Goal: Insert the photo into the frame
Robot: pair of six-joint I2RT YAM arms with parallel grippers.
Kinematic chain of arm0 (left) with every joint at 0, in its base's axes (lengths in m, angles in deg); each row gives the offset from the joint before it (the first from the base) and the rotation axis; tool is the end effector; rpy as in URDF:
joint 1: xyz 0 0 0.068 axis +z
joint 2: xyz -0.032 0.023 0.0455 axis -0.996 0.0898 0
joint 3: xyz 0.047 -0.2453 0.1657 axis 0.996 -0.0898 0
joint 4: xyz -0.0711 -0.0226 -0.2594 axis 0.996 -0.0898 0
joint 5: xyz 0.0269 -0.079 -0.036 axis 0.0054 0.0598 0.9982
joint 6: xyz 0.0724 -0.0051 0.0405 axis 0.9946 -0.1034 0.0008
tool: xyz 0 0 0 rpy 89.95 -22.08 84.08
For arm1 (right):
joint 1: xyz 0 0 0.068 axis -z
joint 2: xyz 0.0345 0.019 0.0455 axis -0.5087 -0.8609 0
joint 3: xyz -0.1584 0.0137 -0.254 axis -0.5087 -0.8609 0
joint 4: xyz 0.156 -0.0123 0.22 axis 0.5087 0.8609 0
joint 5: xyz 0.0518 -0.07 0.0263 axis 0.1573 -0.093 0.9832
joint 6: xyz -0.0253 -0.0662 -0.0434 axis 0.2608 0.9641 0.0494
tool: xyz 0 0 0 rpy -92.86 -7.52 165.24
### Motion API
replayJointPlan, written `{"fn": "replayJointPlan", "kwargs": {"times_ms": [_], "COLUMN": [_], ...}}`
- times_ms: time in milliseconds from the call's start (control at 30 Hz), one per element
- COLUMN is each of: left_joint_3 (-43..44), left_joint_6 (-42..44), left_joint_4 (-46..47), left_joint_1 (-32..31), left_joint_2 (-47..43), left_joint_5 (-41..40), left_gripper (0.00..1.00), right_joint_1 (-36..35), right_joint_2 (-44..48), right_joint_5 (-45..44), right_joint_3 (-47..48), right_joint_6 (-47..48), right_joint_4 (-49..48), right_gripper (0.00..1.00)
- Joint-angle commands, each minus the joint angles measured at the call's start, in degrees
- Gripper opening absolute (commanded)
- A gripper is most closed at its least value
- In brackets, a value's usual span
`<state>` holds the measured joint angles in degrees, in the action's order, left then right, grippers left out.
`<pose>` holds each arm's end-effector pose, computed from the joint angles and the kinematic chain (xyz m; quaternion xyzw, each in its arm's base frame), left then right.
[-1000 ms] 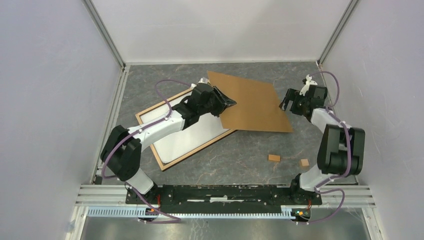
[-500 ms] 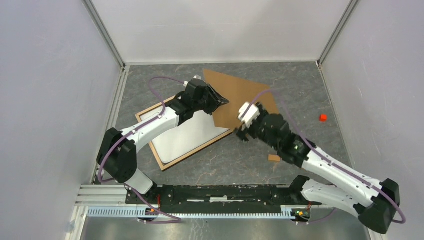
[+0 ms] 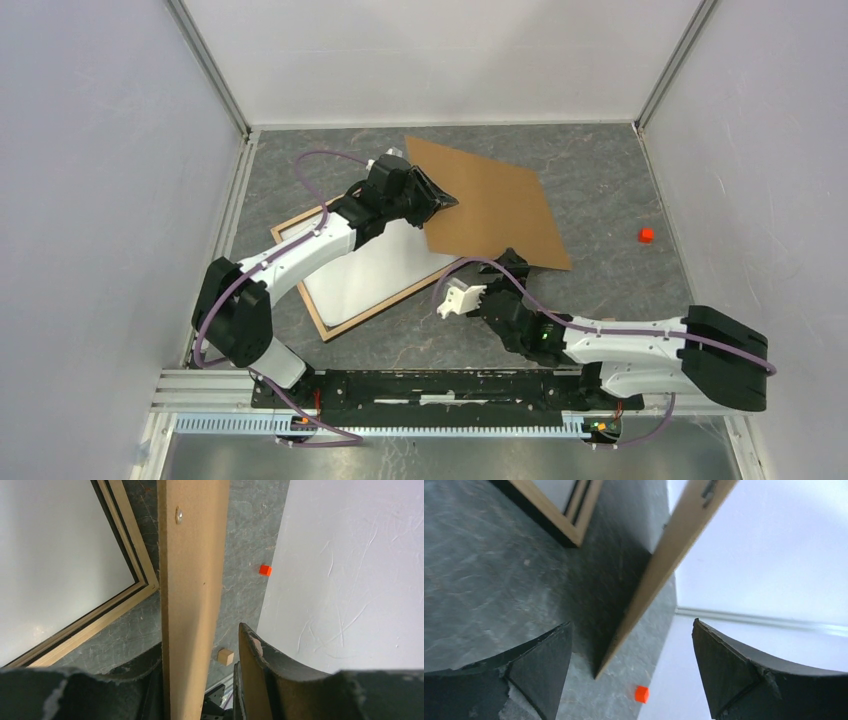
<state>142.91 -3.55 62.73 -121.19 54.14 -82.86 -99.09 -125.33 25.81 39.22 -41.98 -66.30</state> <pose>0.3145 -0.2414 0.2934 -0.2125 0.8472 -0.4125 0.2588 0.1349 0.1942 0.1903 -0.5517 0.6025 -0.2582 0.5157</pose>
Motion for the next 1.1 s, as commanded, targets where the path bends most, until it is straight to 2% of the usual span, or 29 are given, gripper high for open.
{"fn": "replayJointPlan", "kwargs": {"times_ms": [0, 267, 467, 567, 700, 767, 833, 900, 967, 1067], "left_joint_3": [3.06, 2.35, 2.63, 2.39, 2.17, 2.57, 3.32, 4.37, 5.25, 7.34], "left_joint_6": [1.87, 1.39, 1.5, 2.02, 2.82, 4.33, 6.91, 9.79, 12.94, 17.71], "left_joint_4": [1.55, 2.01, 1.32, 0.83, -0.6, -1.95, -4.12, -7.22, -9.88, -15.01], "left_joint_1": [0.31, 0.32, 0.31, 0.38, 0.47, 0.65, 0.83, 1.07, 1.45, 1.99], "left_joint_2": [-2.92, -3.88, -4.67, -5.54, -6.86, -7.75, -9.18, -11.39, -13.79, -17.73], "left_joint_5": [1.53, 2.07, 2.09, 2.04, 1.87, 1.98, 1.45, -0.1, -1.27, -2.81], "left_gripper": [0.36, 0.36, 0.37, 0.41, 0.52, 0.67, 0.82, 0.94, 1.0, 1.0], "right_joint_1": [0.81, 5.73, 7.41, 7.86, 8.39, 8.55, 9.07, 10.08, 11.16, 12.49], "right_joint_2": [-2.51, -6.53, -7.66, -7.59, -6.25, -5.69, -5.05, -4.28, -3.22, -1.47], "right_joint_5": [-11.12, -7.55, -6.8, -6.54, -4.44, -4.3, -4.27, -4.21, -3.25, -1.16], "right_joint_3": [-0.37, -0.2, 0.48, 1.11, 1.64, 1.99, 1.92, 1.83, 1.92, 2.55], "right_joint_6": [6.44, 3.74, 2.22, 1.19, -1.12, -1.25, -0.6, -0.08, 0.03, 0.04], "right_joint_4": [-19.41, -23.74, -25.91, -25.81, -24.39, -23.86, -24.45, -25.42, -26.1, -25.09], "right_gripper": [0.91, 0.78, 0.52, 0.45, 0.26, 0.15, 0.08, 0.0, 0.0, 0.0]}}
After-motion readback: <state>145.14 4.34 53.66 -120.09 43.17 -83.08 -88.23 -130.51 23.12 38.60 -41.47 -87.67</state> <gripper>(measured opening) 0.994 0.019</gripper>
